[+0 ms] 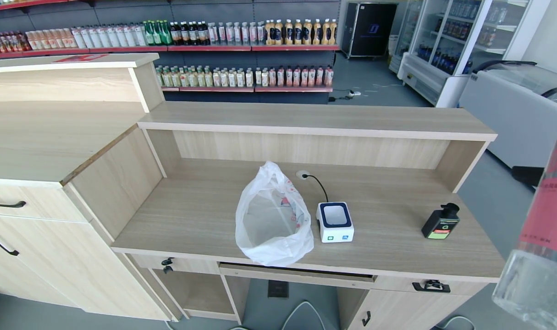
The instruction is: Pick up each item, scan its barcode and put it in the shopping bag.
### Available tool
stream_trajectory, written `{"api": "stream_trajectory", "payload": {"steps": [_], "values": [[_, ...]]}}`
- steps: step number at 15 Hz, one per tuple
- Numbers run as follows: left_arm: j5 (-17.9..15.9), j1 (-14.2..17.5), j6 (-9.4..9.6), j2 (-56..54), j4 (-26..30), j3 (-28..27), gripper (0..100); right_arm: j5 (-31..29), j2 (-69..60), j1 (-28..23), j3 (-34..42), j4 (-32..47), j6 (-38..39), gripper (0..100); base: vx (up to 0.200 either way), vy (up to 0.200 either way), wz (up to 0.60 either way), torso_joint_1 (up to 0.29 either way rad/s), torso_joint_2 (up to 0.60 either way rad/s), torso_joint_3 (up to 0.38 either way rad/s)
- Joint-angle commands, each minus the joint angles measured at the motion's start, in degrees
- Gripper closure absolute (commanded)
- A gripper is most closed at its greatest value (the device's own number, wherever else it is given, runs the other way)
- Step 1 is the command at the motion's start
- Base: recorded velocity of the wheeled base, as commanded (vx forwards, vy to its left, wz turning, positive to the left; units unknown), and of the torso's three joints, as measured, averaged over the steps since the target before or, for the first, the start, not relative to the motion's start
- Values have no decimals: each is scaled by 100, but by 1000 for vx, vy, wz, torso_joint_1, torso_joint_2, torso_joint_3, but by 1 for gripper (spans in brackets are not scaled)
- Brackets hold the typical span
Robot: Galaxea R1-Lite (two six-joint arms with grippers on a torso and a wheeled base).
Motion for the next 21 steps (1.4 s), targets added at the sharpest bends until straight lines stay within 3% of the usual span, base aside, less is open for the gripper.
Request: {"api": "stream_trajectory", "payload": {"steps": [1, 11, 21], "values": [[1, -1, -1, 6, 0, 0, 0, -5, -80, 38, -64, 27, -2, 100, 0, 0, 0, 0, 0, 0], [1, -1, -1, 6, 0, 0, 0, -119, -511, 38, 428, 54, -54, 100, 0, 0, 0, 0, 0, 0], [1, -1, -1, 6, 0, 0, 0, -119, -590, 21, 437, 54, -63, 100, 0, 0, 0, 0, 0, 0]]}}
